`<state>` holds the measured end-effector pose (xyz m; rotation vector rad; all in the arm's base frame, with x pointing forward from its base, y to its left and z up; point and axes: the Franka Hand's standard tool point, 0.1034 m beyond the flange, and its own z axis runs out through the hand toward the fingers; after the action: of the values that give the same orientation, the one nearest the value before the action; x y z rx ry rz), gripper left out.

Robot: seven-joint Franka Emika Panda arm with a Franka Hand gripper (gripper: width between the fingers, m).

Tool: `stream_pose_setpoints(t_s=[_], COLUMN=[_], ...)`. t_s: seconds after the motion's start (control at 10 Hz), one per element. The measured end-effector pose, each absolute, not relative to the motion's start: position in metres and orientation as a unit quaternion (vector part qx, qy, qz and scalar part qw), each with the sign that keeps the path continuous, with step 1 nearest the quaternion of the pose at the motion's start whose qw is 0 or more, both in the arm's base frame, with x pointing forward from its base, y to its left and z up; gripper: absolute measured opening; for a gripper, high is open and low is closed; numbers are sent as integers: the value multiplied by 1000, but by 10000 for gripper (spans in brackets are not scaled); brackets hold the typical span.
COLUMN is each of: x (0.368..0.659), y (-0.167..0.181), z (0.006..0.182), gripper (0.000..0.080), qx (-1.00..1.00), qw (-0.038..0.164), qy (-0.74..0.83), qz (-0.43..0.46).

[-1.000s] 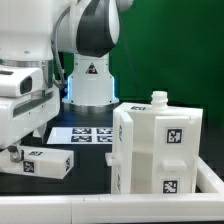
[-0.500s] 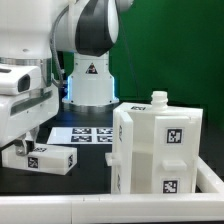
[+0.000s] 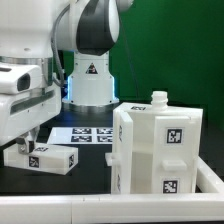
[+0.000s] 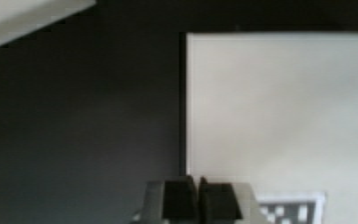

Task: Assemble cabinet

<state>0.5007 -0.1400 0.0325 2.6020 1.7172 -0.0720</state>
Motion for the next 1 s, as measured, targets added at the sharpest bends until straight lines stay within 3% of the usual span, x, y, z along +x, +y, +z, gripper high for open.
stream_pose_setpoints(t_s=[0.1, 0.3, 0.4, 0.6, 0.7, 0.8, 0.9, 1.0], x=[502, 504, 503, 497, 495, 490, 485, 482], y=[-136, -129, -127, -123, -122, -120, -118, -117], z=[36, 39, 38, 34, 32, 30, 27, 24], gripper=[2, 225, 225, 546, 546, 719, 774, 774], qx=[834, 828, 826, 825, 826, 826, 826, 826], qw=[13, 18, 19, 20, 18, 16, 12, 10], qy=[551, 561, 563, 564, 562, 562, 562, 562], qz=[-25, -21, -20, -22, -23, -26, -29, -31])
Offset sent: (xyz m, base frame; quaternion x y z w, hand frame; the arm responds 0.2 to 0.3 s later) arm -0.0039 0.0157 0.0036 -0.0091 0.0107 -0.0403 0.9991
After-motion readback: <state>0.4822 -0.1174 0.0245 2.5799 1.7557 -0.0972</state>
